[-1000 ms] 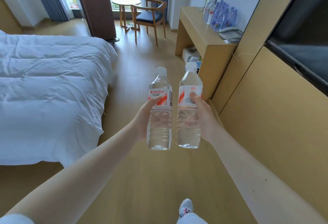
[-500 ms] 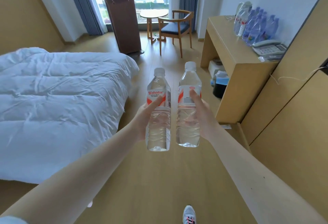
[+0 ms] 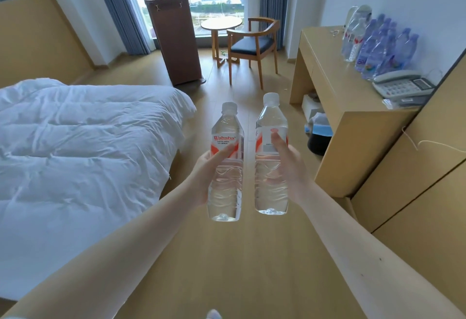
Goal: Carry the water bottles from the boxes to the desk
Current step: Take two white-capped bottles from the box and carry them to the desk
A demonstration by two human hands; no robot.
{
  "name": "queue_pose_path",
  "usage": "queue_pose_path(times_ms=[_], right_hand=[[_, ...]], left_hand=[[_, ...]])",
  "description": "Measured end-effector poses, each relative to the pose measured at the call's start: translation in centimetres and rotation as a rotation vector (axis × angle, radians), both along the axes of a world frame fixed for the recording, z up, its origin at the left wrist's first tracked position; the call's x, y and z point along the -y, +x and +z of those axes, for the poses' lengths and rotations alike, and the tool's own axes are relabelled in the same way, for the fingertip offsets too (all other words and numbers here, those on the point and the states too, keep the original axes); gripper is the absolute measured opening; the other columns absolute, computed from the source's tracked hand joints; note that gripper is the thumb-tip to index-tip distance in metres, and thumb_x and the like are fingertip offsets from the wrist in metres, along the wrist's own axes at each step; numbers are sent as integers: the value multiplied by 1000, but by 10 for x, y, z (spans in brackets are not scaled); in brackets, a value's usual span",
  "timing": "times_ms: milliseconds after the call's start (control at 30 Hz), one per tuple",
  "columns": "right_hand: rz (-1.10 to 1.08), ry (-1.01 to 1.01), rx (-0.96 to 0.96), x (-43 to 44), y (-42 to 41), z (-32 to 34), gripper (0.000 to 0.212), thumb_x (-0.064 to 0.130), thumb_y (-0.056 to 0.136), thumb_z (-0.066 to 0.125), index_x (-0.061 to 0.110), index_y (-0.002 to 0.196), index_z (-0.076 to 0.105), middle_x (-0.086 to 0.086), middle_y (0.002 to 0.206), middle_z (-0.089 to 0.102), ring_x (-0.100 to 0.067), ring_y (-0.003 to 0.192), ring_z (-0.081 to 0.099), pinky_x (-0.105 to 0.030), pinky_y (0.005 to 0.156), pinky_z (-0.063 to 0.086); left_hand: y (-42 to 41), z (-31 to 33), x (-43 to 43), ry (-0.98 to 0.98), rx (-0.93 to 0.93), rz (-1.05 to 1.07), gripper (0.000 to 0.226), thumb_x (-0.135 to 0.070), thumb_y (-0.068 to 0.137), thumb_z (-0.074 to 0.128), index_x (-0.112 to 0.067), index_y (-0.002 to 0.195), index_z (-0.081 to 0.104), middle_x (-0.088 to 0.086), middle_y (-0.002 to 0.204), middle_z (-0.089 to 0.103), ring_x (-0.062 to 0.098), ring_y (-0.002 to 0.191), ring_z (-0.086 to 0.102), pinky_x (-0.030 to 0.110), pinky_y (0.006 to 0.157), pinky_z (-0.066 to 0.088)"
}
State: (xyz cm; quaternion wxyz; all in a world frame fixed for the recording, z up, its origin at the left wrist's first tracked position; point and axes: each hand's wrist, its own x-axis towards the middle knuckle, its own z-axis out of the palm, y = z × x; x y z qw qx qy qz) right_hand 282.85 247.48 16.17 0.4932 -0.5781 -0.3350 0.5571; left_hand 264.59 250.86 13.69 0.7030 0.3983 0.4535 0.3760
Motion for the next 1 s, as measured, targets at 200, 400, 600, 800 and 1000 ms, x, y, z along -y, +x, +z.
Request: queue_pose_path(times_ms=[200,400,600,800,1000], right_hand=[[-57,-4,85,-72,10,-8,38,61,88,51,28,101,63,3,97,65,-17,87,63,-29,52,56],[-156,-31,188,-163,14,-9,52,66,86,50,21,107,65,-17,115,62,-23,94,63,-29,58,55],[-220,-23,192,-255,3,9,49,65,88,48,24,111,62,-6,115,63,-22,104,60,-27,58,51],[-227,18,200,-312,-5,13,34,58,92,48,30,101,64,-4,106,69,-25,106,62,-48,97,49],[-211,21,235,-379,-2,4,48,72,80,52,28,94,66,-11,106,69,-27,102,65,-49,94,50]], left_hand=[[15,-11,-89,-9,111,-105,81,-47,53,91,-8,118,63,10,93,69,24,76,68,36,71,55],[29,-15,-200,-96,207,-192,50,-40,72,81,-13,110,63,7,83,69,21,65,68,32,60,55],[24,-8,-303,-37,204,-267,73,-45,63,82,-10,122,57,7,87,69,21,68,69,32,59,54],[26,-8,-363,-39,217,-292,91,-51,60,85,-8,133,53,14,105,65,29,85,65,40,74,53],[27,-13,-423,-43,197,-260,97,-53,57,85,-7,136,51,13,104,64,28,86,64,42,77,53]])
